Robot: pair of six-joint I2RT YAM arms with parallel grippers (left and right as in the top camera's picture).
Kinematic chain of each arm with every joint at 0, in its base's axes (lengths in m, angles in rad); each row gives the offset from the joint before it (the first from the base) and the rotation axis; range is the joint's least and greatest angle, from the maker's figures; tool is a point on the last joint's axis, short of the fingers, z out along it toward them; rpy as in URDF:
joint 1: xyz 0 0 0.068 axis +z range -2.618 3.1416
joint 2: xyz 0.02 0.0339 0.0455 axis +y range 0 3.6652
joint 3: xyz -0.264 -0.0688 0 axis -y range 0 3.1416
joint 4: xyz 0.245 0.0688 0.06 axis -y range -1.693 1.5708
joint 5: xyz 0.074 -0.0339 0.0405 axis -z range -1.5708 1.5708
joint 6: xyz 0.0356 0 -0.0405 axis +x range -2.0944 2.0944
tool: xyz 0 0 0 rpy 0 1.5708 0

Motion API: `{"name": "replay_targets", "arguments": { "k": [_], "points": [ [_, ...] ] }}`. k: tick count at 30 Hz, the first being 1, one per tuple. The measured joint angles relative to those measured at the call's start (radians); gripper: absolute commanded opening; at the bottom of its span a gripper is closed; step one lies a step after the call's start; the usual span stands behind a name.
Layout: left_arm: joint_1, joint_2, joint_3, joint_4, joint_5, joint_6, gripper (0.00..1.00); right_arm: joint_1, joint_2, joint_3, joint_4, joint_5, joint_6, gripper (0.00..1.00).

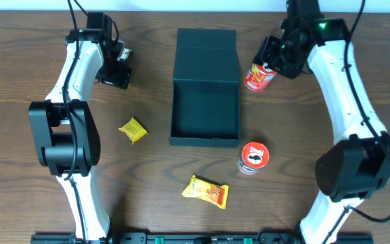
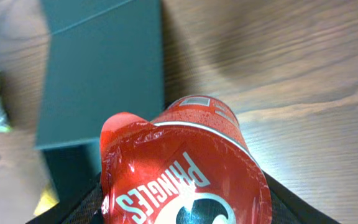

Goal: Pack container
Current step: 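Carry the can left into the green box and release it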

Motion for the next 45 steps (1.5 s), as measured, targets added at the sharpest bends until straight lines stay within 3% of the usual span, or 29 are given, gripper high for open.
{"name": "replay_targets", "arguments": {
  "k": [10,16,20,24,31,45],
  "points": [
    [0.000,0.000,0.000,-0.023,0.003,-0.007,0.95,0.012,0.000,0.030,-0.137,-0.172,-0.011,0.58],
    [0.000,0.000,0.000,-0.041,0.016,-0.023,0.95,0.109,0.000,0.030,-0.171,-0.215,-0.007,0.58],
    [0.000,0.000,0.000,-0.055,0.029,-0.025,0.95,0.171,0.000,0.030,-0.189,-0.223,0.004,0.57],
    [0.000,0.000,0.000,-0.074,0.031,-0.026,0.95,0.226,0.000,0.030,-0.226,-0.184,0.030,0.63],
    [0.000,0.000,0.000,-0.101,0.033,-0.026,0.95,0.258,0.000,0.027,-0.267,-0.133,0.049,0.59],
    [0.000,0.000,0.003,-0.108,0.055,-0.029,0.95,0.255,0.001,-0.280,-0.116,-0.151,0.093,0.57]
  ]
}}
